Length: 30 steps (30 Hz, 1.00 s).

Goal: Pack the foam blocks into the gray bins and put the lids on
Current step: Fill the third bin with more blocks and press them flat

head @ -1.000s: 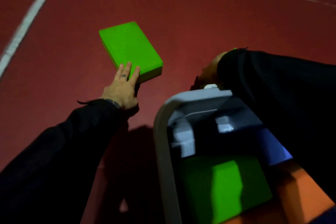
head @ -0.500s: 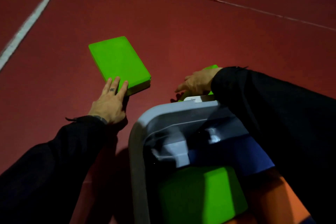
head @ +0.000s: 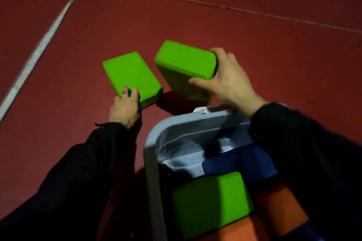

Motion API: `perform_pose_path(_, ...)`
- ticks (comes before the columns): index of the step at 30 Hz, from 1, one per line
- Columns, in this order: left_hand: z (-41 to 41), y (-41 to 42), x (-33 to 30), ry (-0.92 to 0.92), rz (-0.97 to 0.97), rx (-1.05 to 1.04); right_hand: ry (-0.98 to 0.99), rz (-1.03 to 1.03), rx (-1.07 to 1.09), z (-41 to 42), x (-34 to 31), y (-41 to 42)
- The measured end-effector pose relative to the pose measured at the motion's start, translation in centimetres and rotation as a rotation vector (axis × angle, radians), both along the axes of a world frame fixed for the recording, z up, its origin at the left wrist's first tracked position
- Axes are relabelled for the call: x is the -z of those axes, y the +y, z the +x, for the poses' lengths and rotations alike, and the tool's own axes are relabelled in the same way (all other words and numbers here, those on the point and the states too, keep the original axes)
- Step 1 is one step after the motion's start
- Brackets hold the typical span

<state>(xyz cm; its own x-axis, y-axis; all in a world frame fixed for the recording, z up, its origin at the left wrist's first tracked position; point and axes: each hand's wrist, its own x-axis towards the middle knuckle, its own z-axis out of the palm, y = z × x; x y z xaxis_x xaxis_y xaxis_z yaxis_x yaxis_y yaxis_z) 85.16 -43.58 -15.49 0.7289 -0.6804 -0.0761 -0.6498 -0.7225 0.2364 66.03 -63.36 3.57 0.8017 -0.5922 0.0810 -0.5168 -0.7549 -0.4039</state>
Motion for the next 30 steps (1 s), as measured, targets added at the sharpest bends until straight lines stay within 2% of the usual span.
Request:
perform_pose_path(2,0.3,0.5,-0.6,-0.02,0.024,0.042,-0.187,0.097,0.125,-0.9,0.5,2.0)
perform_pose_path(4,0.1,1.3,-0.4,-0.028,0.025,0.071,-0.251,0.083,0.176,-1.0,1.3,2.6)
perform_pose_path(7,0.4,4.1,-0.2,-0.08,-0.192,0.081,-0.251,-0.022,0.188,-0.7,1.7,2.4)
perform_pose_path(9,0.3,6.6,-0.5,-0.086,-0.343,-0.01,-0.216,-0.024,0.15,-0.5,1.8,2.5)
perform_pose_path(11,-0.1,7.9,-0.9,0.072,-0.394,-0.221,-0.182,-0.01,0.116,-0.4,1.8,2.6)
perform_pose_path(15,-0.3,7.9,-0.4,0.451,-0.353,-0.675,-0.168,-0.031,0.102,-0.5,1.8,2.4)
perform_pose_path(17,-0.5,7.5,0.2,0.628,-0.271,-0.715,-0.189,-0.061,0.091,-0.5,1.9,2.5)
perform_pose_path(19,-1.2,7.6,0.4,0.66,-0.313,-0.733,-0.233,-0.09,0.097,-0.6,1.8,2.8)
perform_pose_path(21,-2.5,7.8,-0.6,0.634,-0.402,-0.805,-0.285,-0.108,0.1,-0.7,1.6,3.1)
perform_pose_path(25,-6.1,10.5,-6.8,0.345,-0.635,-0.8,-0.299,-0.109,0.096,-1.0,0.6,3.6)
perform_pose_path(27,-7.8,13.4,-11.4,0.168,-0.717,-0.717,-0.346,-0.018,0.088,-2.1,0.1,4.6)
perform_pose_path(30,-9.0,17.2,-17.7,-0.02,-0.758,-0.593,-0.517,0.193,0.148,-4.8,-0.6,6.6)
